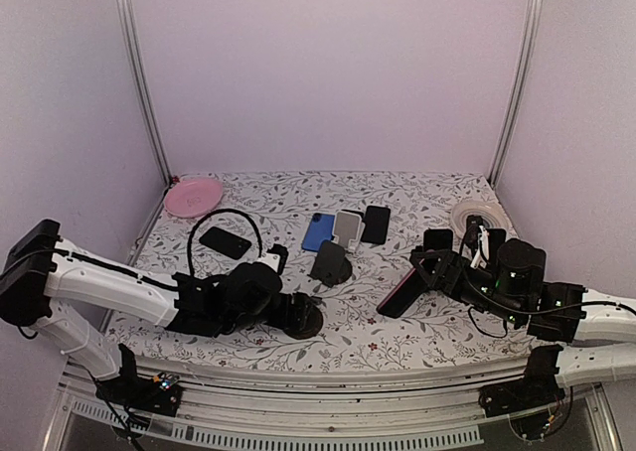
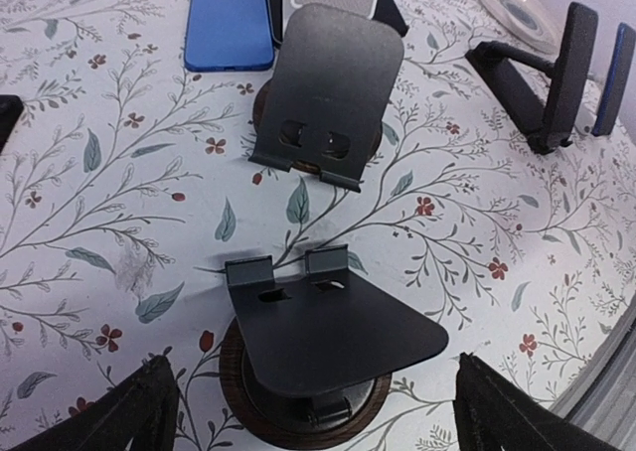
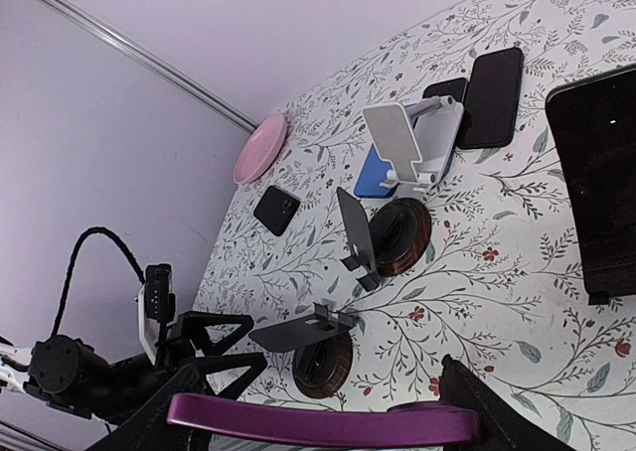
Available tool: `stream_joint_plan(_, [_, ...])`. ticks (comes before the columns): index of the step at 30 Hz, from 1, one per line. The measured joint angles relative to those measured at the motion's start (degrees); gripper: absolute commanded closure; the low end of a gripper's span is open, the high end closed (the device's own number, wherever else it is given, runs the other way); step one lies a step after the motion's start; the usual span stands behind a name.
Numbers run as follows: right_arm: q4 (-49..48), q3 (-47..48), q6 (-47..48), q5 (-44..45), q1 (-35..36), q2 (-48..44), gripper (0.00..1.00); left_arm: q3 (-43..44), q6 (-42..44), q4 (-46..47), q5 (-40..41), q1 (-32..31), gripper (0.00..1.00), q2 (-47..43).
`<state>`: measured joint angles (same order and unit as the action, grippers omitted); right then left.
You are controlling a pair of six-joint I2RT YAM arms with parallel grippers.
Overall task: Place the phone on the phone stand
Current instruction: Pick up the phone stand from the center of the board.
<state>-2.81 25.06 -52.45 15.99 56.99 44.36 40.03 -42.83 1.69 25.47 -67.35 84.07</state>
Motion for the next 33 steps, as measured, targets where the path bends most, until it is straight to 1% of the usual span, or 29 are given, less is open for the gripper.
stream_joint_plan(9, [0.13, 0.0, 0.02, 0.0, 0.0, 0.31, 0.95, 2.71, 0.11, 0.24, 1.51, 0.0, 0.03, 5.31])
stream_joint_plan(16, [0.42, 0.0, 0.02, 0.0, 0.0, 0.39, 0.95, 3.72, 2.91, 0.46, 2.14, 0.0, 0.03, 5.18])
stream_joint_plan(20, [0.44, 0.0, 0.02, 0.0, 0.0, 0.39, 0.95, 5.42, 6.56, -0.35, 1.42, 0.81, 0.04, 3.26])
stream_joint_plan(26, [0.55, 0.0, 0.02, 0.0, 0.0, 0.37, 0.95, 13.33, 13.38, -1.16, -3.5, 5.25, 0.05, 4.02])
stream_joint_plan(29, [1.25, 0.0, 0.13, 0.0, 0.0, 0.17, 0.95, 18.78, 16.46, -1.9, -5.51, 7.28, 0.05, 7.65])
stream_joint_plan(33, [2.69, 0.04, 0.9, 0.0, 0.0, -0.72, 0.96, 25.77, 19.89, -2.99, -8.48, 9.38, 0.05, 14.84])
